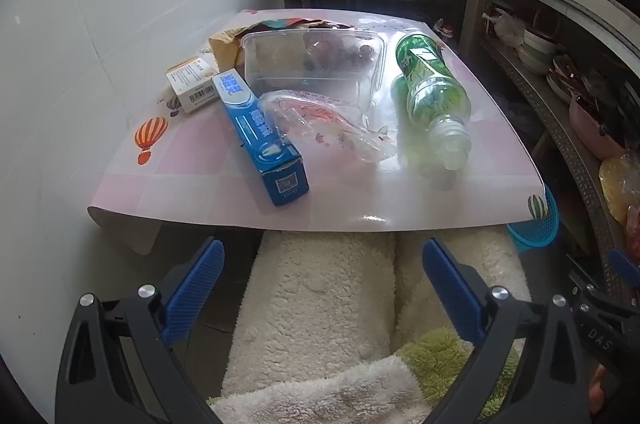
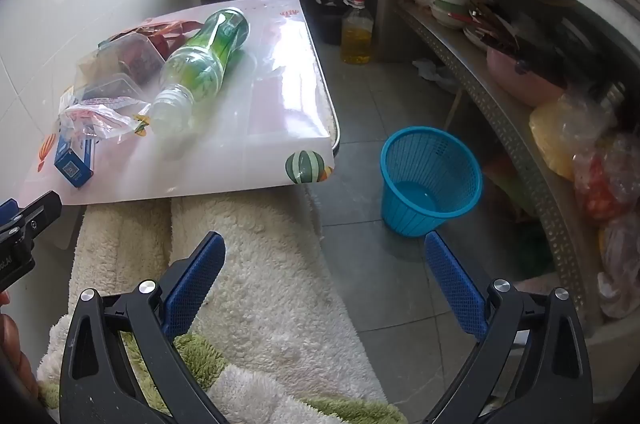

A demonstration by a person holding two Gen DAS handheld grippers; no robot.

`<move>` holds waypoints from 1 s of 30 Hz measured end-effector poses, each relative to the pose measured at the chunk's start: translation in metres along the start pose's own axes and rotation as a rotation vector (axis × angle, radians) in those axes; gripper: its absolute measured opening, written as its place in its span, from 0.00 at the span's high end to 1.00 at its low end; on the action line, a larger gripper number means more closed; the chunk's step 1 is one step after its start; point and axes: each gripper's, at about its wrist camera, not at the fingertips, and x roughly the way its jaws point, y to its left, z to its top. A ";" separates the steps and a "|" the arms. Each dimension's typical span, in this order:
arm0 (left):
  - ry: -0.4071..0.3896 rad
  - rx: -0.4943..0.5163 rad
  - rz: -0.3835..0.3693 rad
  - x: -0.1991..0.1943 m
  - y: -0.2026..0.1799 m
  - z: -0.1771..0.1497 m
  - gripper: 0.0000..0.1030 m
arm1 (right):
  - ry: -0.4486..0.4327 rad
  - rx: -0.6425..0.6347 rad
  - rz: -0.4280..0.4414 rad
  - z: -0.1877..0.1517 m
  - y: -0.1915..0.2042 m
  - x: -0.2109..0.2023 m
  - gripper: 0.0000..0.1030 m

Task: Collect trash

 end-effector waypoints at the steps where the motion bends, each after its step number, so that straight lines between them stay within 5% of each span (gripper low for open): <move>1: 0.001 0.000 0.000 0.000 0.000 0.000 0.05 | -0.002 0.000 -0.001 0.000 0.000 0.000 0.07; 30: 0.016 -0.007 0.017 0.007 0.001 -0.001 0.05 | 0.006 0.006 0.007 -0.002 -0.001 0.003 0.07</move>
